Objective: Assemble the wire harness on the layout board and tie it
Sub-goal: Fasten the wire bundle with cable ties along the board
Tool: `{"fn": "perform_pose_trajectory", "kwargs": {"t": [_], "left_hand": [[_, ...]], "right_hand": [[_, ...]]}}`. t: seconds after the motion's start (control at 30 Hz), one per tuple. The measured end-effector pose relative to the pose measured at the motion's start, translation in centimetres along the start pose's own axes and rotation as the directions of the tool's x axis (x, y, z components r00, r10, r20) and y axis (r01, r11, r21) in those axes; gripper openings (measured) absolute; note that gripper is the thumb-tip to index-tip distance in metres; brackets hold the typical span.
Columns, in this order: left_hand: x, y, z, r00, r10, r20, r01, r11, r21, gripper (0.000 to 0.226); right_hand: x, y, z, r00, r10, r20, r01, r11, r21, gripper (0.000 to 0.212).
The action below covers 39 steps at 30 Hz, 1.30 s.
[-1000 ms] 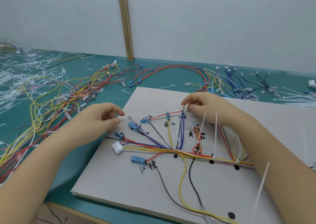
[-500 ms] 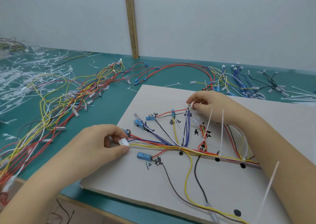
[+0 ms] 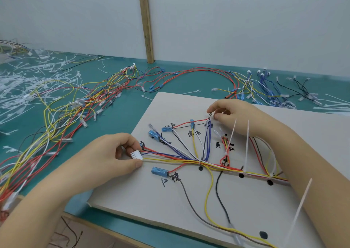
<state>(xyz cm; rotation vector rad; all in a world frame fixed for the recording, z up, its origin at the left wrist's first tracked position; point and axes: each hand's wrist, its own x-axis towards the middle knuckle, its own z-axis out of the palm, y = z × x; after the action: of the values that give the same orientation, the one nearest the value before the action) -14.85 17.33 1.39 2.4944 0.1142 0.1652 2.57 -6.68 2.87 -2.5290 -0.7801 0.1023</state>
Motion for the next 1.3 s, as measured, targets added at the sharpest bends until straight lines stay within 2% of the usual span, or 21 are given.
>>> {"fn": "perform_pose_trajectory", "kwargs": {"t": [0.1, 0.13, 0.2, 0.27, 0.37, 0.67, 0.73, 0.77, 0.9, 1.0, 1.1, 1.2, 1.3], "left_hand": [[0.3, -1.0, -0.7, 0.999, -0.028, -0.023, 0.024, 0.987, -0.156, 0.019], [0.6, -1.3, -0.9, 0.999, -0.025, -0.043, 0.019, 0.989, -0.149, 0.025], [1.1, -1.7, -0.9, 0.999, -0.004, -0.05, 0.003, 1.0, -0.01, 0.032], [1.4, -1.7, -0.8, 0.998, 0.021, -0.059, -0.016, 0.997, 0.074, 0.026], [1.5, -1.7, -0.7, 0.996, 0.051, -0.071, -0.045, 0.996, 0.077, 0.02], [0.4, -1.7, 0.0, 0.988, 0.098, -0.122, -0.096, 0.995, 0.023, 0.024], [-0.1, -1.0, -0.1, 0.975, 0.143, -0.167, -0.141, 0.99, 0.024, 0.017], [-0.4, -0.5, -0.2, 0.969, 0.184, -0.164, -0.182, 0.983, 0.028, 0.007], [-1.4, 1.3, 0.5, 0.934, 0.357, -0.015, -0.352, 0.926, 0.135, 0.027], [-1.5, 2.1, 1.6, 0.928, 0.371, 0.034, -0.371, 0.912, 0.173, 0.026], [-1.4, 2.3, 2.0, 0.931, 0.365, 0.018, -0.364, 0.921, 0.141, 0.015], [-1.2, 2.1, 2.0, 0.921, 0.388, 0.035, -0.39, 0.912, 0.125, 0.021], [-0.9, 2.2, 1.8, 0.933, 0.355, 0.066, -0.36, 0.929, 0.088, 0.018]], "right_hand": [[0.0, 0.0, 0.1, 1.0, -0.002, 0.002, 0.002, 1.0, -0.002, 0.024], [0.0, 0.0, 0.0, 1.0, -0.002, 0.002, 0.002, 1.0, -0.002, 0.024], [0.0, 0.0, 0.1, 1.0, -0.002, 0.001, 0.002, 1.0, -0.008, 0.024], [0.1, 0.0, 0.1, 1.0, 0.0, 0.003, 0.0, 1.0, -0.012, 0.024], [0.1, 0.1, 0.1, 1.0, 0.003, 0.003, -0.003, 1.0, -0.014, 0.024], [0.0, 0.2, 0.1, 1.0, 0.005, 0.004, -0.005, 1.0, -0.018, 0.025], [0.0, 0.2, 0.1, 1.0, 0.003, 0.003, -0.003, 1.0, -0.019, 0.025], [0.0, 0.2, 0.1, 1.0, 0.003, 0.003, -0.002, 1.0, -0.02, 0.025], [0.0, 0.1, 0.1, 1.0, 0.0, -0.001, 0.0, 1.0, -0.015, 0.025], [0.0, 0.0, 0.0, 1.0, 0.001, -0.007, -0.001, 1.0, -0.006, 0.025], [-0.2, -0.1, 0.0, 1.0, 0.004, -0.004, -0.004, 1.0, -0.014, 0.027], [-0.2, -0.2, -0.1, 1.0, 0.003, 0.001, -0.003, 1.0, -0.023, 0.028], [-0.2, -0.3, -0.1, 1.0, -0.005, 0.005, 0.005, 1.0, -0.029, 0.029]]}}
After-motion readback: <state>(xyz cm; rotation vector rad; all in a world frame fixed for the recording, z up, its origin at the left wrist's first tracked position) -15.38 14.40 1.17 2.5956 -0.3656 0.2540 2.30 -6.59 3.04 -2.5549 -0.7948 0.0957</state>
